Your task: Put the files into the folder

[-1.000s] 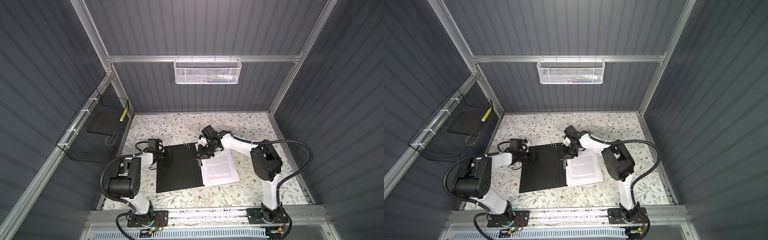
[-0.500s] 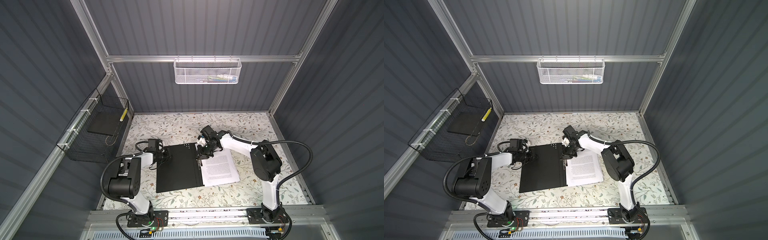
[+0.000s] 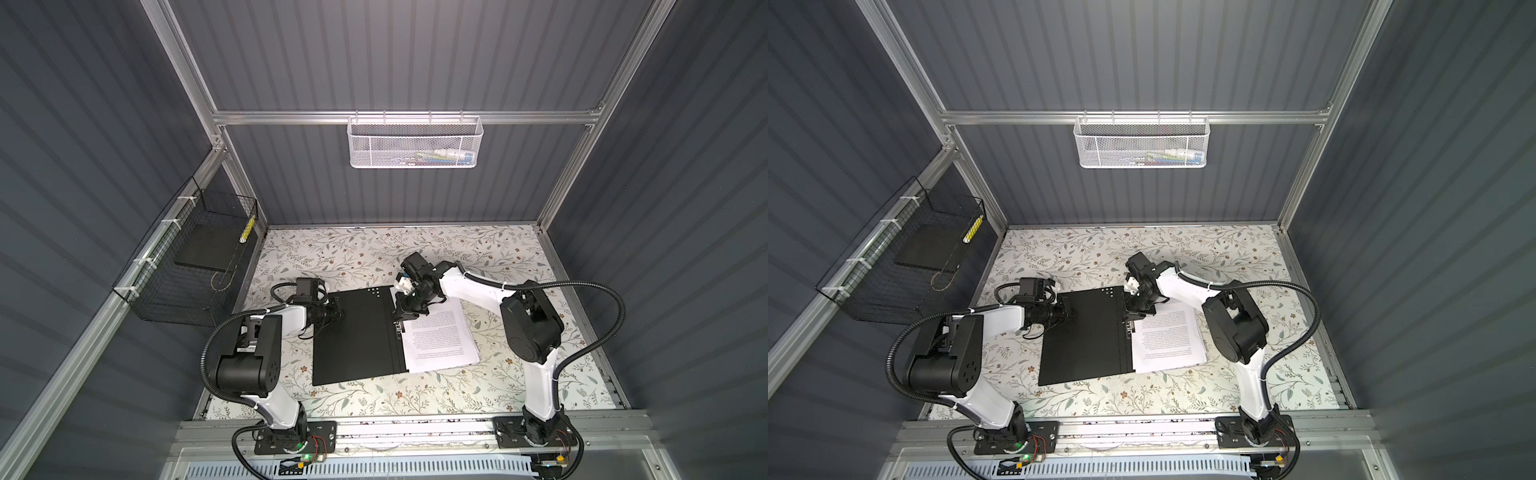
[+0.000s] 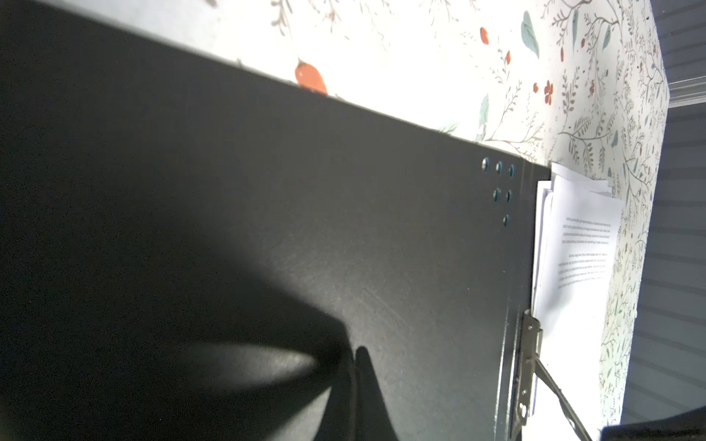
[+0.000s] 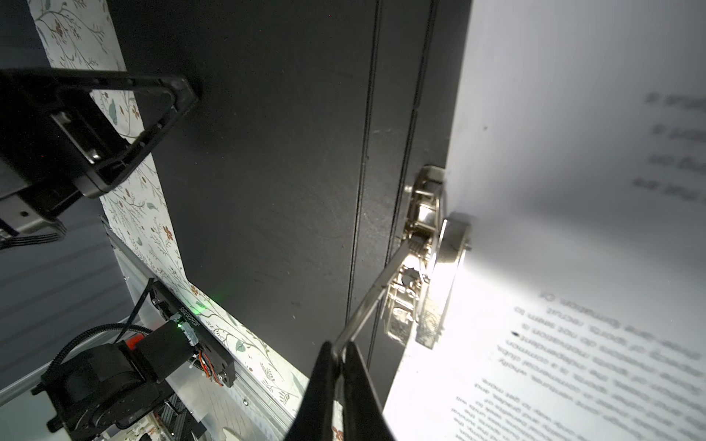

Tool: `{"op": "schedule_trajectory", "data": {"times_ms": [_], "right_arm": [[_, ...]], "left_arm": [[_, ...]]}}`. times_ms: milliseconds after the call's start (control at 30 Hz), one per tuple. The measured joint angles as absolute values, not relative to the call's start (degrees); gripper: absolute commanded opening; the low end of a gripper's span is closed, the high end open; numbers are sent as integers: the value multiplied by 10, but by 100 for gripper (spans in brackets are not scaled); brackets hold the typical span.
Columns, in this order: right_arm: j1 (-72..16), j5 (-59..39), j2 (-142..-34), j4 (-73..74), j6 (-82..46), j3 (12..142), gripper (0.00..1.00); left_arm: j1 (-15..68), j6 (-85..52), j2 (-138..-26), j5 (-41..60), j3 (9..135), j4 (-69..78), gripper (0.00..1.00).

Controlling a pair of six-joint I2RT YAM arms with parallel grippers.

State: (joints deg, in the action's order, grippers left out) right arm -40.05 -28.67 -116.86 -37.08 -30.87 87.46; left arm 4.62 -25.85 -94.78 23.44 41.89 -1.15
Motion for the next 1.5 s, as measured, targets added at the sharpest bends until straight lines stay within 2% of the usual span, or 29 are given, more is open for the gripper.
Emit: {"op": "schedule_trajectory", "data": {"times_ms": [667, 1500], "right_arm": [[-423, -269, -1193, -419, -277, 929, 8], [-427, -241, -1194, -426, -251, 910, 7]], "left_arm": [[46, -258, -948, 234, 419, -11, 0], [46, -255, -948, 235, 419, -11, 0]]}}
